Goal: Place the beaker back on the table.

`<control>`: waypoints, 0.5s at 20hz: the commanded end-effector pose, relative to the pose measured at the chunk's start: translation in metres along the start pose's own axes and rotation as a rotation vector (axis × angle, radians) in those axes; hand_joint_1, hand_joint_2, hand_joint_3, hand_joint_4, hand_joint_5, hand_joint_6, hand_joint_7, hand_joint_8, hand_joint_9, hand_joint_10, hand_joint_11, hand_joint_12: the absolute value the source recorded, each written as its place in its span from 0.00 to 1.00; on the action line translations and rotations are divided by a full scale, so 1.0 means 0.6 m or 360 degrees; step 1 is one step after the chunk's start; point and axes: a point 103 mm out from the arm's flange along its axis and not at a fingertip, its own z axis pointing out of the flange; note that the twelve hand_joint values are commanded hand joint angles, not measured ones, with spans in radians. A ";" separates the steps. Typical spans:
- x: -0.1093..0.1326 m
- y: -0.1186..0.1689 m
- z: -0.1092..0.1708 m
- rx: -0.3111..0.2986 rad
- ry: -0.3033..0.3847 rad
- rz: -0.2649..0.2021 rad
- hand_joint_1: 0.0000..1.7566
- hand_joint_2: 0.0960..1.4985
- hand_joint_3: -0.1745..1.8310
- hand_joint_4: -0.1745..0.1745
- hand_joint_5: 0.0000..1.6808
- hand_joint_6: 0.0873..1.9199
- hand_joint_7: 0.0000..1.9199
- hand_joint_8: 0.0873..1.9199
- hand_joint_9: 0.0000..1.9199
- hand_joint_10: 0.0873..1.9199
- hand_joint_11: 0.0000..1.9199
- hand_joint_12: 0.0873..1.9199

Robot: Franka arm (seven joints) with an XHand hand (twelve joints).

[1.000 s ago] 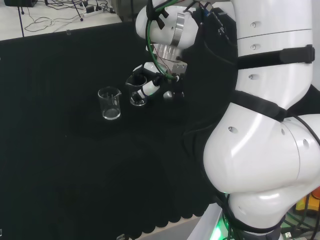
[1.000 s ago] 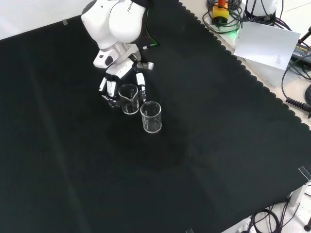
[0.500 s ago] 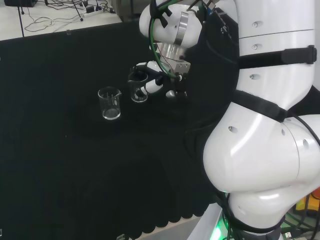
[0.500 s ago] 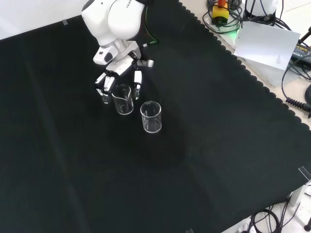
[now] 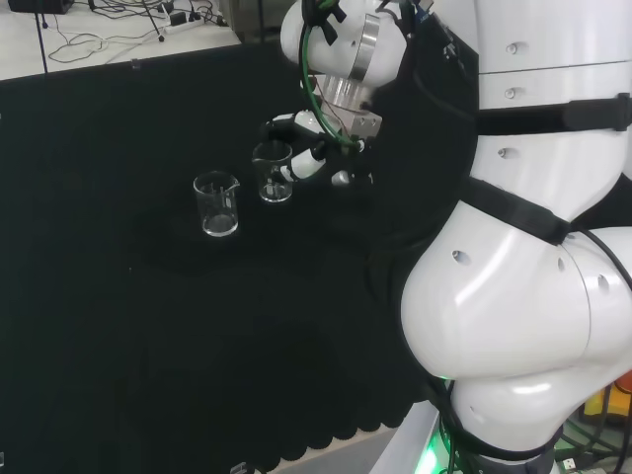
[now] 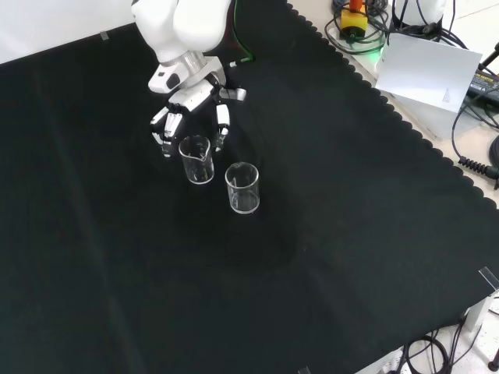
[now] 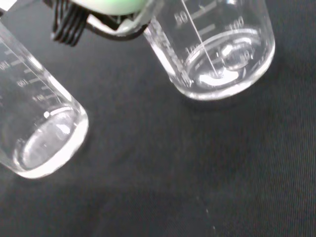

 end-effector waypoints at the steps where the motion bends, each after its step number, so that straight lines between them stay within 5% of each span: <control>1: 0.020 -0.024 -0.061 -0.0125 -0.0040 0.0016 0.48 0.39 0.34 0.42 0.26 0.05 0.28 0.00 0.33 0.00 0.00 0.70; 10: 0.049 -0.092 -0.119 -0.0155 -0.0102 0.0096 0.47 0.39 0.34 0.42 0.25 0.05 0.28 0.00 0.33 0.00 0.00 0.70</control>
